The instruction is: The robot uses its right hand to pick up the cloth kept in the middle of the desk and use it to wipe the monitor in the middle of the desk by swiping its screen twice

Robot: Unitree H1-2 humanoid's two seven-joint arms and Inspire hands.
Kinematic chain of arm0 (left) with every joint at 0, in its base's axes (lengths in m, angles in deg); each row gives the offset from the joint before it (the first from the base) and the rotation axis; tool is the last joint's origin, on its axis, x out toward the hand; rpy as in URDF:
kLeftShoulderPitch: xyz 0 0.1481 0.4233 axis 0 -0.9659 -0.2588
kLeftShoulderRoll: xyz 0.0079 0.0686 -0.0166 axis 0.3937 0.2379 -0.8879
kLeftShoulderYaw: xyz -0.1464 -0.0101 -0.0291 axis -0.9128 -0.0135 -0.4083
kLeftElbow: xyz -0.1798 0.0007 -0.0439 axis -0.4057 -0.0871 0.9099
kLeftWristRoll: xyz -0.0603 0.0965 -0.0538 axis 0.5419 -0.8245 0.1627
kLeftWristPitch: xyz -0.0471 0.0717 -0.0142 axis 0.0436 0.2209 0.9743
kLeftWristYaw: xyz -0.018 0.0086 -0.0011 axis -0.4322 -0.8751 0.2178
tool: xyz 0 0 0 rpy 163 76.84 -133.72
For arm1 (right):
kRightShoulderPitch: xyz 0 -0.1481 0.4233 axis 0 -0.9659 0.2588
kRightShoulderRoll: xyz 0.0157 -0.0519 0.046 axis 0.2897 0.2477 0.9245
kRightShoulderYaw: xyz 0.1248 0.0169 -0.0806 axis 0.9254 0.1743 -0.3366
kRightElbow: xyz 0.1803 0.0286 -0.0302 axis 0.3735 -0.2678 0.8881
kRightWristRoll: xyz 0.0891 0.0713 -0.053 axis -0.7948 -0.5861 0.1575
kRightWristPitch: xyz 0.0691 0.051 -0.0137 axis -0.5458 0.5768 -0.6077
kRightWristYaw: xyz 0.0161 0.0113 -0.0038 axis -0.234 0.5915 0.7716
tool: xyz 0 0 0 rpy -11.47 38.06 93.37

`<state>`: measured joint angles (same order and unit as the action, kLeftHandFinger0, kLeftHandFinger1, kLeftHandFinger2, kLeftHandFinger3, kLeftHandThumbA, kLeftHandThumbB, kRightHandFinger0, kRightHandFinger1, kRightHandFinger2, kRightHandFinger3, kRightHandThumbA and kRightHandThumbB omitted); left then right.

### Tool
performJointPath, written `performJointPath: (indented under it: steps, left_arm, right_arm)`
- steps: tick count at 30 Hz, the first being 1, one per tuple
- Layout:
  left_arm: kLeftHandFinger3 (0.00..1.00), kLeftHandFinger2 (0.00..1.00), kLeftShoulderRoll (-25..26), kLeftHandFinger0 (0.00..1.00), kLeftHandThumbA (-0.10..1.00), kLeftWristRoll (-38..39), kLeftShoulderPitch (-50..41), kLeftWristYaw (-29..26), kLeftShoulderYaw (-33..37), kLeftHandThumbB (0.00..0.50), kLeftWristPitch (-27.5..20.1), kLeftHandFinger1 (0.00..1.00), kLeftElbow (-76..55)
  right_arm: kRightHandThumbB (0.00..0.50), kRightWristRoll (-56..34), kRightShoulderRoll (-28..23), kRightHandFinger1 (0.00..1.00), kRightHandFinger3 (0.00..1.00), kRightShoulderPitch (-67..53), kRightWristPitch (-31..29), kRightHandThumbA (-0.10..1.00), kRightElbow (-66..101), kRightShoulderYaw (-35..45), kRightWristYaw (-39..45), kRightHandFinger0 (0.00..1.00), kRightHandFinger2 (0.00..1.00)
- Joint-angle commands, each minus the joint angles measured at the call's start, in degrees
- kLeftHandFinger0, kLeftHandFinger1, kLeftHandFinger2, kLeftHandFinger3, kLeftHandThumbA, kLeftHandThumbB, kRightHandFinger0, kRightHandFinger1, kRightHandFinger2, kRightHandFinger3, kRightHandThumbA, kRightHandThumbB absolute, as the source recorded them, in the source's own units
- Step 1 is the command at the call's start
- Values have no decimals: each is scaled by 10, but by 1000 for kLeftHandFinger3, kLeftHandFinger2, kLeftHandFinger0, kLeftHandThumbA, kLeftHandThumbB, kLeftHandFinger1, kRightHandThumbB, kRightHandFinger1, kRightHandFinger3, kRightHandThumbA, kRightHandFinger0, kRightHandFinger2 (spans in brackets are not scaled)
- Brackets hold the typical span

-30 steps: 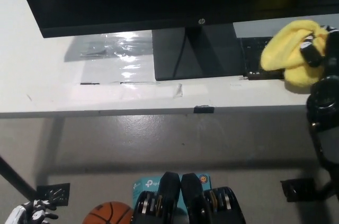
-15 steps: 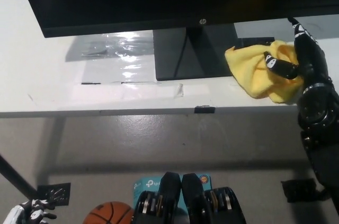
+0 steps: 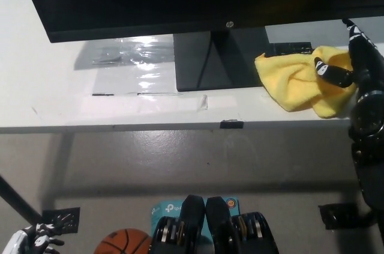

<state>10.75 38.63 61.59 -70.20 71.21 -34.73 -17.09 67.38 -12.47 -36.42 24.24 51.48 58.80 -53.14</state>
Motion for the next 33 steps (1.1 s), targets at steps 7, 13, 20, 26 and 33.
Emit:
performJointPath:
  steps: [7, 13, 20, 26, 33]
  left_arm:
    - [823, 688, 3, 449, 447, 2, -3, -7, -5, 255, -15, 513, -17]
    - [818, 707, 4, 471, 450, 4, -7, -5, -7, 260, -22, 525, -14]
    - [835, 706, 6, 483, 445, 4, -8, -8, -11, 236, -9, 531, -23]
    - [841, 710, 7, 484, 476, -1, -7, -6, -7, 251, -11, 531, -25]
    - [827, 700, 7, 471, 439, 2, -3, -5, -6, 248, -4, 519, -25]
  right_arm:
    - [500, 47, 6, 1000, 1000, -7, 4, 786, 108, 54, 110, 1000, 1000]
    - [500, 50, 10, 1000, 1000, -37, 4, 808, 258, 115, 199, 1000, 1000]
    - [500, 22, 32, 1000, 1000, -66, 4, 728, 392, 194, 286, 1000, 1000]
    - [337, -103, 88, 1000, 1000, -202, -35, 522, 414, 176, 201, 1000, 1000]
    - [272, -120, 137, 1000, 1000, -264, -162, 443, 259, 140, 89, 1000, 1000]
